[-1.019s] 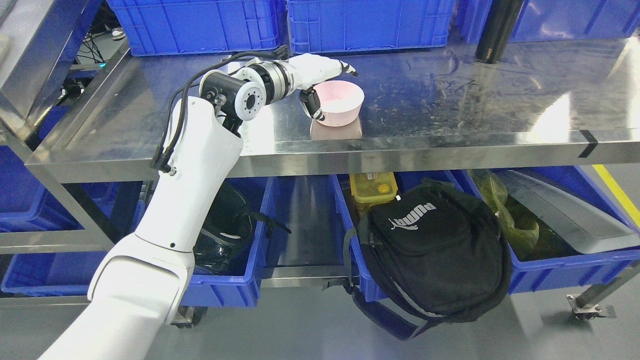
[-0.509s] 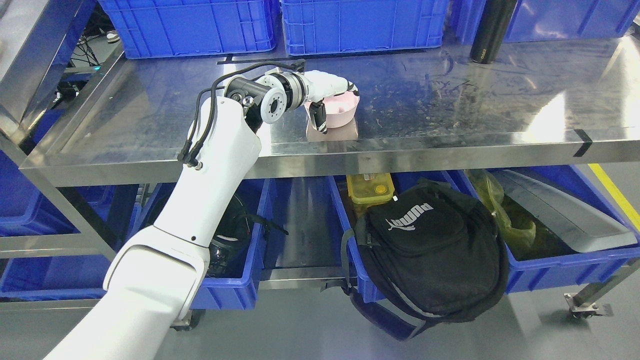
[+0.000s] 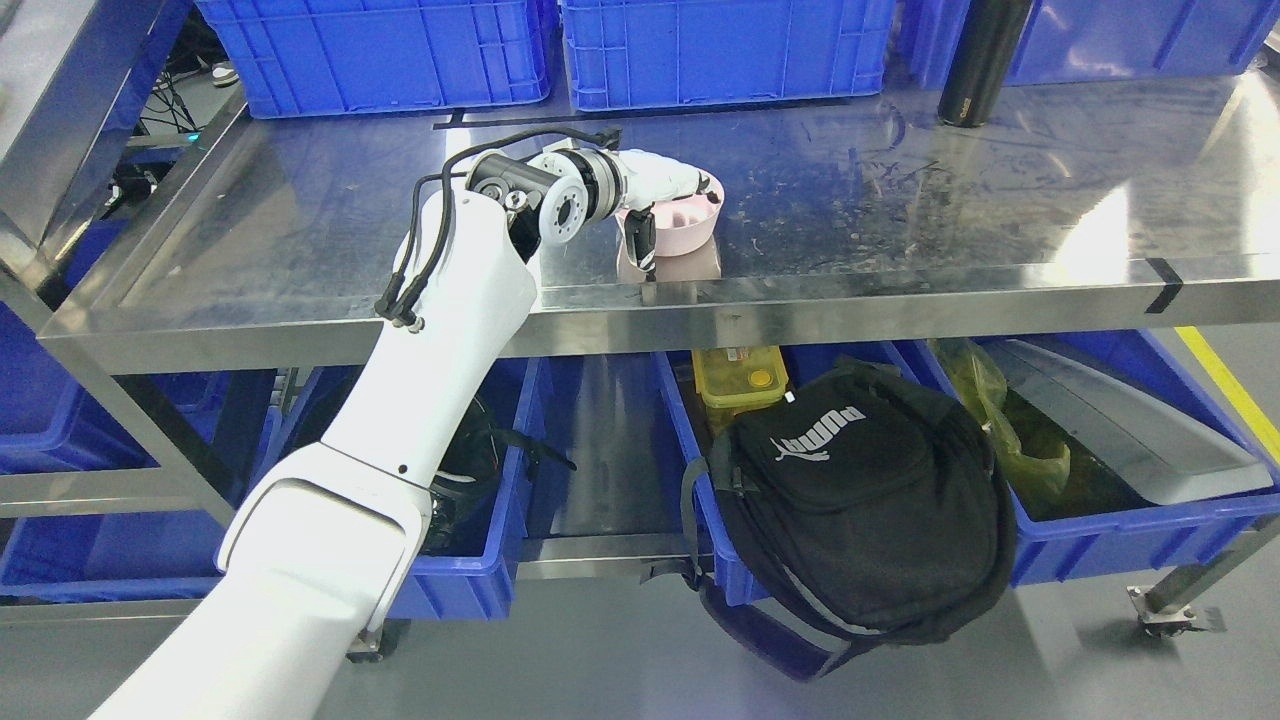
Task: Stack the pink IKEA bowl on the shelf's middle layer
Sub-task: 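Close the left hand fingers on the pink bowl's rim, then lift the pink bowl off the shelf with the left hand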
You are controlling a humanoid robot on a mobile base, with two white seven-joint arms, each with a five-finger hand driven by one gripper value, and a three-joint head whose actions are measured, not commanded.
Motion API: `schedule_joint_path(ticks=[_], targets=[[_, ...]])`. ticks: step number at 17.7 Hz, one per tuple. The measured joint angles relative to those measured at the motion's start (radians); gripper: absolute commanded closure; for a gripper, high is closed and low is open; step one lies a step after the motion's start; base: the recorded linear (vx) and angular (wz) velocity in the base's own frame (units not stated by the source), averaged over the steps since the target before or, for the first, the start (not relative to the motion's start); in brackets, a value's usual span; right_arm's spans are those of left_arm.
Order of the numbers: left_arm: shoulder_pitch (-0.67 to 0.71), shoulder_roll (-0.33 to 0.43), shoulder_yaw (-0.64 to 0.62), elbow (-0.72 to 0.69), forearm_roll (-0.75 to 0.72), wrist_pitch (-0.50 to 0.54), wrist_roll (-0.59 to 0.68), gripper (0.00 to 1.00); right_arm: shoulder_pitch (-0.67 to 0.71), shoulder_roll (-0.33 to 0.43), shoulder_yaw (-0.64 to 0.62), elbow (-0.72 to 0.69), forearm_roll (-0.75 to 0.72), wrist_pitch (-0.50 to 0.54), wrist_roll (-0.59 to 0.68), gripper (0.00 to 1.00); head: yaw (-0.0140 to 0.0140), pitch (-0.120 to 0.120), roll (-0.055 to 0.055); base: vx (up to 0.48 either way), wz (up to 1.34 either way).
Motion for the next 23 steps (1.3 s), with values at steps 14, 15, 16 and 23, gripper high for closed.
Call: schedule_joint_path(ticks=[14, 15, 16, 23], targets=[[0.031, -0.01, 0.023, 0.054, -0.025, -0.016, -0.011, 0.78, 0.0, 0.0, 0.0, 0.0, 0.0, -0.003, 0.0, 0.0, 0.0, 0.0, 0.0, -0.005, 0.02], [0.033, -0.01, 0.034, 0.055, -0.026, -0.042, -0.011, 0.81, 0.0, 0.0, 0.0, 0.0, 0.0, -0.003, 0.0, 0.0, 0.0, 0.0, 0.0, 0.0, 0.0], [0.035, -0.011, 0.045, 0.056, -0.025, -0.061, -0.01, 0.83, 0.0, 0.0, 0.0, 0.0, 0.0, -0.003, 0.0, 0.0, 0.0, 0.0, 0.0, 0.0, 0.0], [0.029, -0.012, 0.144, 0.003, -0.008, -0.147, -0.087, 0.87, 0.0, 0.0, 0.0, 0.0, 0.0, -0.001, 0.0, 0.0, 0.0, 0.0, 0.0, 0.0, 0.0]])
